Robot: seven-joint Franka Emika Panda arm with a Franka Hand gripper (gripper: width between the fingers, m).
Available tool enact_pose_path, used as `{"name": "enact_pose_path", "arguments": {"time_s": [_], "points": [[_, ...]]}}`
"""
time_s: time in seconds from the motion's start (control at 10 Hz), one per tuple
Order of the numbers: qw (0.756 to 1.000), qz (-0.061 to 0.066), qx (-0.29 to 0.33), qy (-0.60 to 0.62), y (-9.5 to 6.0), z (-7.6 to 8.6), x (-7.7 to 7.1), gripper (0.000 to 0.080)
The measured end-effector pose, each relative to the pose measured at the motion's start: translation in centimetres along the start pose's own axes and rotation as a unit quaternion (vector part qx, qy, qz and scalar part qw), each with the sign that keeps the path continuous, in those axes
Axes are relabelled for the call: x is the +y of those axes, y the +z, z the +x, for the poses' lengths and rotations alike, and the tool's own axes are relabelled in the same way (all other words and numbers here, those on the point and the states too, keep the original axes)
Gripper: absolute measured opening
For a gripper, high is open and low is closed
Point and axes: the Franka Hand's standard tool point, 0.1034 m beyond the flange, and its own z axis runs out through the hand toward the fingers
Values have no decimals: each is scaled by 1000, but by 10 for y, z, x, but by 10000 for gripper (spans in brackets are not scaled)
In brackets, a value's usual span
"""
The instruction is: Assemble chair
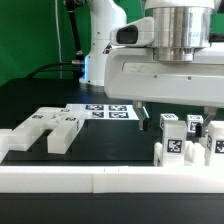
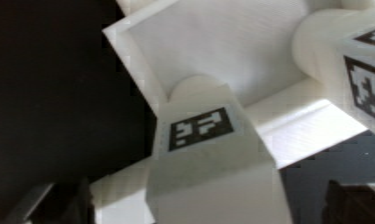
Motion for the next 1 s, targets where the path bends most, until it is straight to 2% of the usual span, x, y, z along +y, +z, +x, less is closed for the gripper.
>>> {"name": "enact_pose_path", "arguments": {"time_s": [0.1, 0.3, 0.4, 0.5, 0.6, 0.7, 1.0], "points": [[999, 0, 0, -49, 0, 0, 0, 649], [997, 0, 0, -71, 0, 0, 1, 649], [998, 0, 0, -70, 0, 0, 1, 567], [998, 0, 0, -70, 0, 0, 1, 383], [999, 0, 0, -53, 0, 0, 1, 289], [999, 0, 0, -47, 0, 0, 1, 289], [995, 2, -1, 99, 1, 1, 2, 290]]}}
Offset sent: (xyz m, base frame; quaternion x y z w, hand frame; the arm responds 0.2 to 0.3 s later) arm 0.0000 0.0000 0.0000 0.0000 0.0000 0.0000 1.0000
